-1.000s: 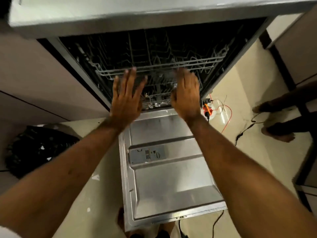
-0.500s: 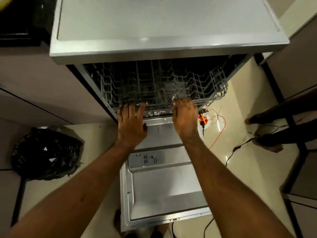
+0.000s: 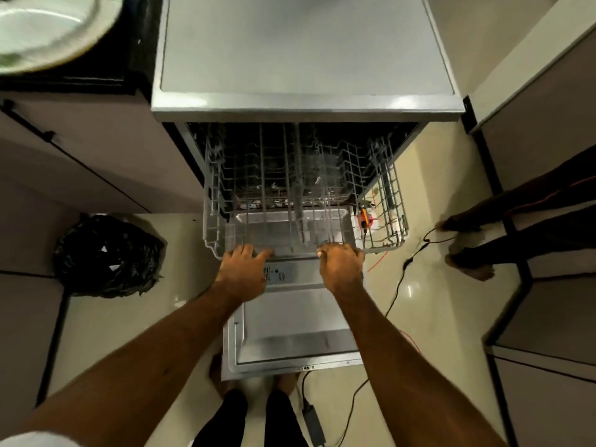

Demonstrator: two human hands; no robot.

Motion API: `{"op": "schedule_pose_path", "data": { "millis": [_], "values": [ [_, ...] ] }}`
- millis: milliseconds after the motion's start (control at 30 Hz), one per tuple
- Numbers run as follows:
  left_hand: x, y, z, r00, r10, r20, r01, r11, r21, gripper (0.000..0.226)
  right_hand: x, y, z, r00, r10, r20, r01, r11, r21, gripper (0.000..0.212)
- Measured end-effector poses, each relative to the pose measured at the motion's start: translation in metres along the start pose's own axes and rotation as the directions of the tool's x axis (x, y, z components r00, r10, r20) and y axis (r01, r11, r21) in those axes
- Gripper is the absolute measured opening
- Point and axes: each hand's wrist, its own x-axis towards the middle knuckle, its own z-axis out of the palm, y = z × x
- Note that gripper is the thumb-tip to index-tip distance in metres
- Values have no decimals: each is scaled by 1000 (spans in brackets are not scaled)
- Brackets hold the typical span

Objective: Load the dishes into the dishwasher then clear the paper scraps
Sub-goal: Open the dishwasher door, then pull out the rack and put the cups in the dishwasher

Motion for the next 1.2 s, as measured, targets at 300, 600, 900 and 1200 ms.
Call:
{"op": "schedule_pose_path", "data": {
  "millis": [300, 600, 900, 1200],
  "values": [
    [-91, 28, 41, 973, 48, 227, -33, 997, -70, 86, -86, 40, 33, 991, -108, 82, 99, 990, 101, 11],
    [-147, 41, 39, 993, 66, 98, -56, 993, -100, 92, -143, 31, 1, 975, -184, 128, 171, 979, 113, 42],
    [-205, 7, -70, 940, -21, -340, -40, 984, -173, 84, -172, -23, -108, 974, -226, -16, 223, 945, 240, 66],
    [-274, -41, -124, 860, -134, -492, -42, 943, -331, 85, -161, -86, -161, 931, -334, -145, 364, 860, 357, 70]
  ]
}}
